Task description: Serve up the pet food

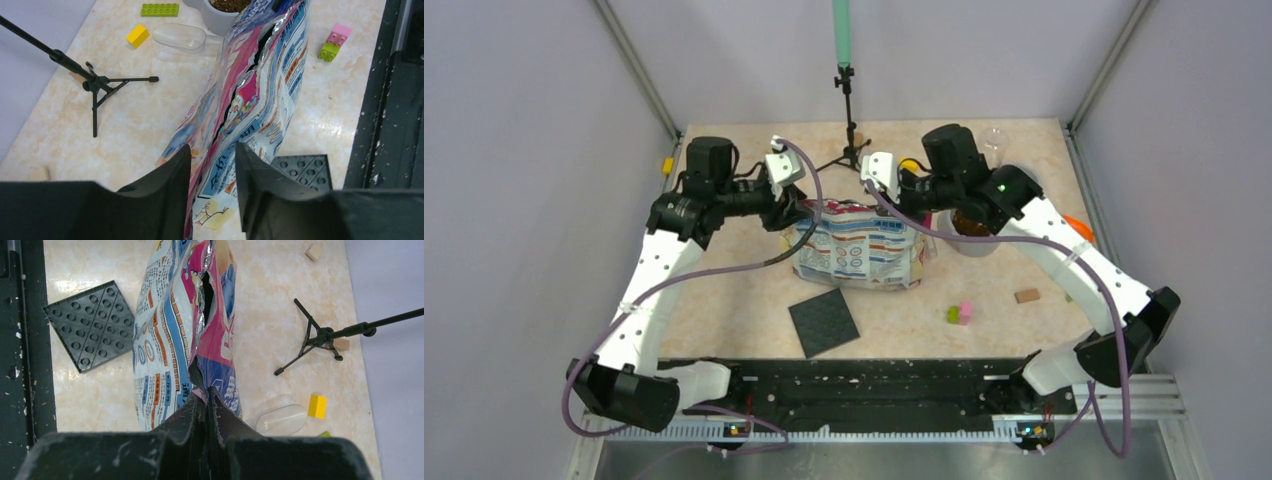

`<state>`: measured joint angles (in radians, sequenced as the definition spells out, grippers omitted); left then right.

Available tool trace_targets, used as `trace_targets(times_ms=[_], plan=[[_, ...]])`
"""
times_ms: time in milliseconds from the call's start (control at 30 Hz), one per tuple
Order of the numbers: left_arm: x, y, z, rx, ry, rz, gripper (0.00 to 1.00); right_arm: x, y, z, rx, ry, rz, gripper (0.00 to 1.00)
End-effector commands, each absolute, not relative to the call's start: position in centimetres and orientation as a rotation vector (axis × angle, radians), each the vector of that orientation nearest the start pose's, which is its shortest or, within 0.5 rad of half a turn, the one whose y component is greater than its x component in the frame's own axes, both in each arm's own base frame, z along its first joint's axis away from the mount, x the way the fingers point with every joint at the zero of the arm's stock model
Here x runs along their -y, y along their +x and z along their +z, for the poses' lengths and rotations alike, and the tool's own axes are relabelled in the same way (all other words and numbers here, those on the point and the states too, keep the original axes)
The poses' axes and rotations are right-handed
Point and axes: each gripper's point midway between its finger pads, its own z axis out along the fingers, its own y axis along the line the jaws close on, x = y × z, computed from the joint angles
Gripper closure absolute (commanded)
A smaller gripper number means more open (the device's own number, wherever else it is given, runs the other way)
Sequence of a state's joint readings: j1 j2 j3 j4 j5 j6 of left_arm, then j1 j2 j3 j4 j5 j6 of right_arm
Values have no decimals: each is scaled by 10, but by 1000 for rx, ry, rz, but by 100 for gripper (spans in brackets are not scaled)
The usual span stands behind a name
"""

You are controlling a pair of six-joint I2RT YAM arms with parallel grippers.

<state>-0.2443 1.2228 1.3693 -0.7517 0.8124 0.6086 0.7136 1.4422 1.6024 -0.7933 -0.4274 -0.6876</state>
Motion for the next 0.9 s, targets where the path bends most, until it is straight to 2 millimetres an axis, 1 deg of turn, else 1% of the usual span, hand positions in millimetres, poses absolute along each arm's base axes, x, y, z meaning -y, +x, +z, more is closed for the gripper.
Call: trace_targets(times_ms=[0, 33, 67, 100, 200, 267, 367, 467, 533, 567, 600, 633, 667, 733, 767, 867], plan=[[187, 278, 331, -1503, 1234, -620, 48, -297, 258, 359, -1317, -1495, 495, 100], [191, 276, 335, -1476, 1247, -639, 33, -296, 254, 362, -1311, -1489, 519, 100], [196, 275, 340, -1448, 1260, -652, 27, -297, 251, 367, -1301, -1481, 545, 100], [202, 273, 344, -1422, 1273, -660, 24, -297, 249, 370, -1297, -1475, 570, 100], [220, 273, 345, -1371, 1317, -670, 24, -298, 245, 376, -1276, -1458, 624, 100], [229, 274, 335, -1375, 1356, -679, 24, -299, 245, 378, -1270, -1450, 634, 100], [236, 278, 322, -1415, 1401, -668, 24, -299, 244, 377, -1276, -1451, 645, 100], [245, 271, 323, -1377, 1427, -731, 24, -298, 243, 376, -1281, -1442, 655, 100], [248, 269, 324, -1357, 1432, -751, 27, -297, 243, 374, -1287, -1434, 659, 100], [248, 270, 325, -1354, 1431, -752, 29, -297, 243, 373, -1292, -1430, 663, 100], [248, 270, 325, -1357, 1430, -748, 34, -297, 243, 372, -1295, -1429, 666, 100], [248, 271, 325, -1363, 1429, -745, 44, -297, 243, 371, -1301, -1428, 667, 100], [247, 271, 324, -1373, 1427, -747, 57, -297, 243, 370, -1305, -1431, 668, 100], [246, 271, 328, -1383, 1412, -748, 97, -296, 243, 366, -1319, -1435, 666, 100], [246, 270, 329, -1395, 1397, -753, 100, -295, 243, 365, -1327, -1438, 662, 100], [244, 268, 328, -1406, 1365, -758, 100, -292, 244, 354, -1368, -1459, 652, 100]])
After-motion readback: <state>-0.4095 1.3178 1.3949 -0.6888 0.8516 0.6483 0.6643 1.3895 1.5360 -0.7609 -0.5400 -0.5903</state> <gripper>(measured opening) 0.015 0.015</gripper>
